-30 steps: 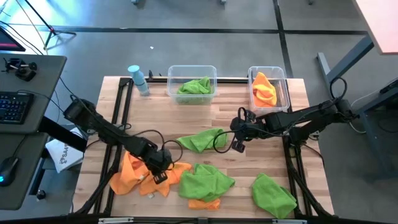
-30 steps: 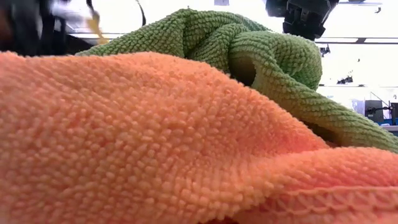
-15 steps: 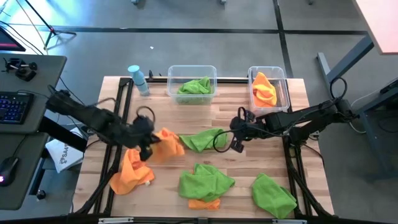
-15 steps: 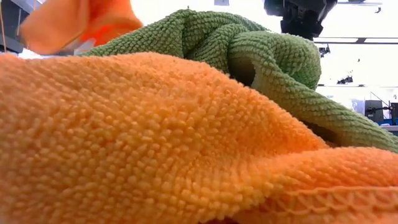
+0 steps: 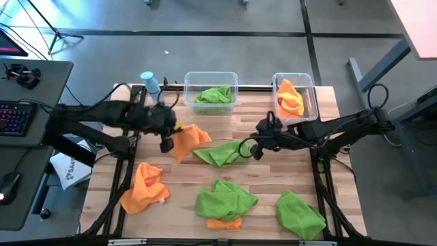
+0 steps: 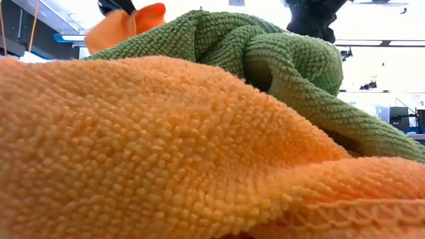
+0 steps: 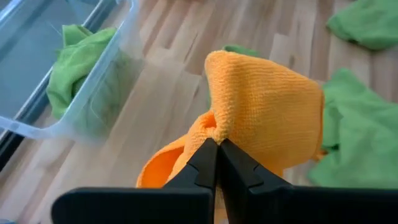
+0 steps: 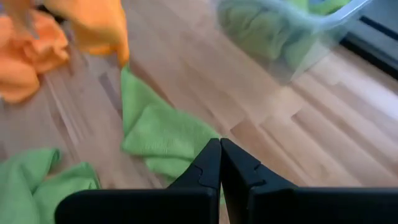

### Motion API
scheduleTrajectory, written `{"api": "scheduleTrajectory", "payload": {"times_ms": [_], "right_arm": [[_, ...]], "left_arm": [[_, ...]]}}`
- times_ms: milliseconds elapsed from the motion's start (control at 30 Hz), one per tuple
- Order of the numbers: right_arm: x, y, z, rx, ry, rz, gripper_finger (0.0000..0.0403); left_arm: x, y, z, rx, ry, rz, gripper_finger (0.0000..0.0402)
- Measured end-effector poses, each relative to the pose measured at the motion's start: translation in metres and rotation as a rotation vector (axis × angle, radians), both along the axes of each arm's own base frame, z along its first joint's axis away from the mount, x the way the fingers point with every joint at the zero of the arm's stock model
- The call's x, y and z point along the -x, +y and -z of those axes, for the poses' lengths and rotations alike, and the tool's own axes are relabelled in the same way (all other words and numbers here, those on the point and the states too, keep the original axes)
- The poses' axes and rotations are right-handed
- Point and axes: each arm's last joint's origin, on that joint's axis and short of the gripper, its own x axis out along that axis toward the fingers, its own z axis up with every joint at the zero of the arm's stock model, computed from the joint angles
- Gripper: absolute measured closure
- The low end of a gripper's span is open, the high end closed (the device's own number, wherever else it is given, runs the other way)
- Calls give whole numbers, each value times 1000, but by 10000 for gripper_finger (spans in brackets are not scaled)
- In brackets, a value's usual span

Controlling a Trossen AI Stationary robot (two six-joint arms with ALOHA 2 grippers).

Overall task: Sort microfiber towel by color & place in baskets
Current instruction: Put the orange towel into the right transparent bin

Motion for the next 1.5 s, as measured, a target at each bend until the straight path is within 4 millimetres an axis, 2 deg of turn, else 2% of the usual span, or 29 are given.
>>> {"api": "scheduleTrajectory", "payload": {"times_ms": [100,233,533,733,933,1167,1333,1500], "right_arm": [[9,-3,-9,24,-30,22,402],[15,-6,-15,37,-59,53,402],[15,-9,-21,131,-91,87,402],[22,-24,-31,105,-126,82,400],[32,-46,-48,61,-207,36,353],[29,-61,-67,130,-351,-109,281],[29,-66,-68,175,-339,-128,259],[26,-67,-65,183,-322,-132,253]], "left_arm": [[-12,17,3,-10,1,12,401],[-33,32,2,-21,-90,100,401],[-72,57,2,-46,-286,210,401],[-89,70,3,-70,-377,187,401],[-104,79,1,-74,-418,163,401],[-142,88,-13,-100,-419,175,401],[-165,94,-19,-102,-382,184,401],[-182,97,-27,-113,-407,195,401]]}}
